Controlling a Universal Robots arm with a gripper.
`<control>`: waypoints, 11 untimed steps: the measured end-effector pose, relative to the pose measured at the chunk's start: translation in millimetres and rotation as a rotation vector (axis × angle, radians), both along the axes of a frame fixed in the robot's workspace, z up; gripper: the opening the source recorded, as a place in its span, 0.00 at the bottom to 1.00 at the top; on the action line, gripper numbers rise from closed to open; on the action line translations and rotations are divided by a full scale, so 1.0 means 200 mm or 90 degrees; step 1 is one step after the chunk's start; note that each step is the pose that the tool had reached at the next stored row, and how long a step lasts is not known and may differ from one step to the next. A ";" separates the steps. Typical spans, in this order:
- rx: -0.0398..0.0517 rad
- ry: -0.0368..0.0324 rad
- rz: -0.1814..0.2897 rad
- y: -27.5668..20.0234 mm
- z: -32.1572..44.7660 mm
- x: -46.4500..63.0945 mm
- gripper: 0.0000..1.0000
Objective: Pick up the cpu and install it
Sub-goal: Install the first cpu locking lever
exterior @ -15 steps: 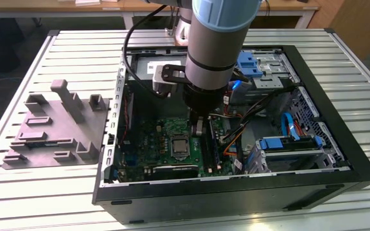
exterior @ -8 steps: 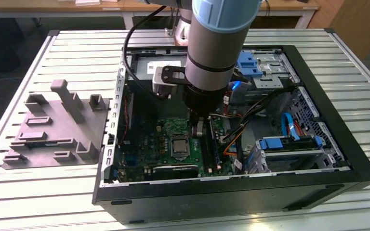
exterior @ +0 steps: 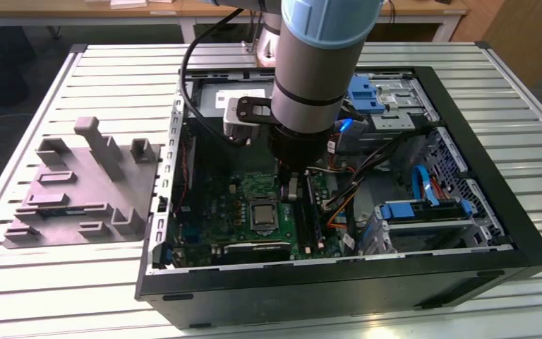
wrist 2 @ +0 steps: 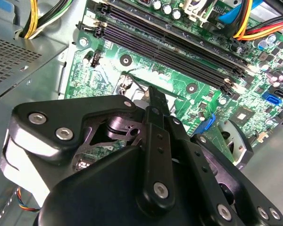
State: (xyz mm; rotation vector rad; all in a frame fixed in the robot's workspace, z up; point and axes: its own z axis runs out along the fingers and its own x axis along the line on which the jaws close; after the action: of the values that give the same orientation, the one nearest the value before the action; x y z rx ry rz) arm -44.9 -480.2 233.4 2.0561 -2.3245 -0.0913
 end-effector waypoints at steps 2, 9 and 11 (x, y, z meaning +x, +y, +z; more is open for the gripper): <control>0.0000 0.0000 0.000 0.000 0.000 0.00 0.11; -0.0015 -0.0001 0.017 -0.010 -0.002 -0.01 0.11; -0.0045 0.0000 0.019 -0.014 -0.003 -0.01 0.11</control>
State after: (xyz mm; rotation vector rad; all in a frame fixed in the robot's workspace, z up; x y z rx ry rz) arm -47.0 -483.0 232.8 2.0873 -2.2894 -0.0820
